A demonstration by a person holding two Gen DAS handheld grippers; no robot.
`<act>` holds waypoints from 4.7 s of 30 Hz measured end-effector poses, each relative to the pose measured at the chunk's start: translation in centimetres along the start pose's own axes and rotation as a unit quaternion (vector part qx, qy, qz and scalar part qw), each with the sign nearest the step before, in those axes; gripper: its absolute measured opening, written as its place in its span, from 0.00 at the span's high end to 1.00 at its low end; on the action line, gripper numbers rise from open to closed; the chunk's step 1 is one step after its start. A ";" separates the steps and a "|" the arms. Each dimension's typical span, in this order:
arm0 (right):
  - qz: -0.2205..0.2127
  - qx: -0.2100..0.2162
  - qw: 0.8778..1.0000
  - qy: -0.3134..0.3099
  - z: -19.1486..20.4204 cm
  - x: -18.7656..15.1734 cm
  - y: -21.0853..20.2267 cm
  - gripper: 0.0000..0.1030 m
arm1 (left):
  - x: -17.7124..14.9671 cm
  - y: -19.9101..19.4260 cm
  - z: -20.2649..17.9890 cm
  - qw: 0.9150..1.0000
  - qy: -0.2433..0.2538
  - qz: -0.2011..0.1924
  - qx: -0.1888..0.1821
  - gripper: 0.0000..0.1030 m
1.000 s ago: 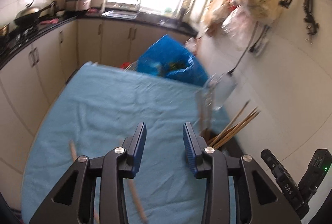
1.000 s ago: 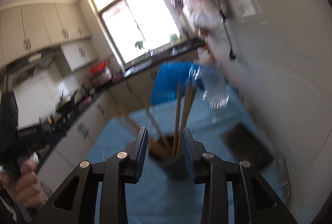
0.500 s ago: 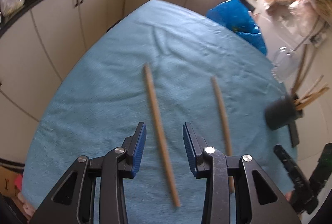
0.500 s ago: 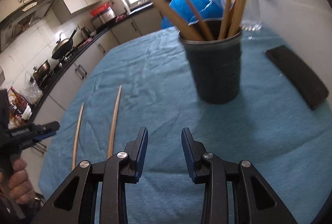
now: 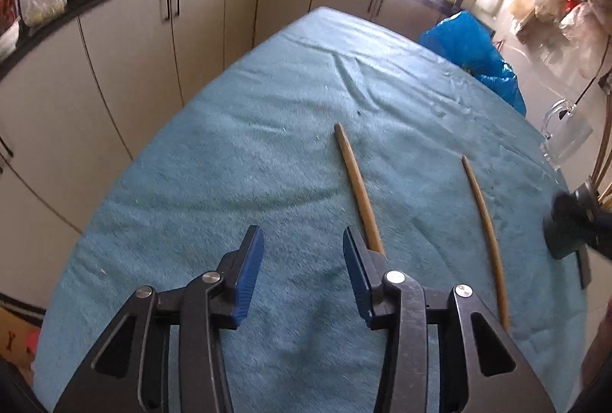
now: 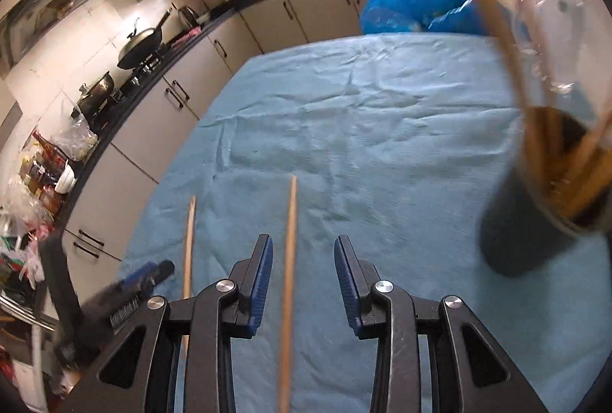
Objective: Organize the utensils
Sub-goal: 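Move both open tools back over the last two chopsticks on the towel, then close the right tool on a chopstick while the left tool grips the other chopstick, then lift both chopsticks upright and carry them to the black holder cup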
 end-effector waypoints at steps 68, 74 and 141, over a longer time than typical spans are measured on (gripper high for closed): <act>-0.188 -0.032 0.979 -0.068 4.4 -2.0 -14.0 0.94 | 2.0 -15.1 -11.7 0.991 0.066 -0.060 -0.099 0.93; -0.201 -0.032 0.977 -0.065 4.2 -2.3 -15.1 0.94 | 2.1 -15.6 -11.9 0.990 0.071 -0.065 -0.105 0.93; -0.334 -0.110 0.934 0.058 -7.0 -7.3 -31.5 0.94 | -0.2 -21.8 -24.1 0.968 0.167 -0.058 -0.177 0.93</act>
Point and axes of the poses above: each gripper's, at about its wrist camera, not at the fingertips, and y roughly the way its jaws point, z to its left, x to its top, the point moved 3 cm from there along y, roughly the way its jaws point, and after that the axes turned 14 degrees about -y, right-handed, at the moved point
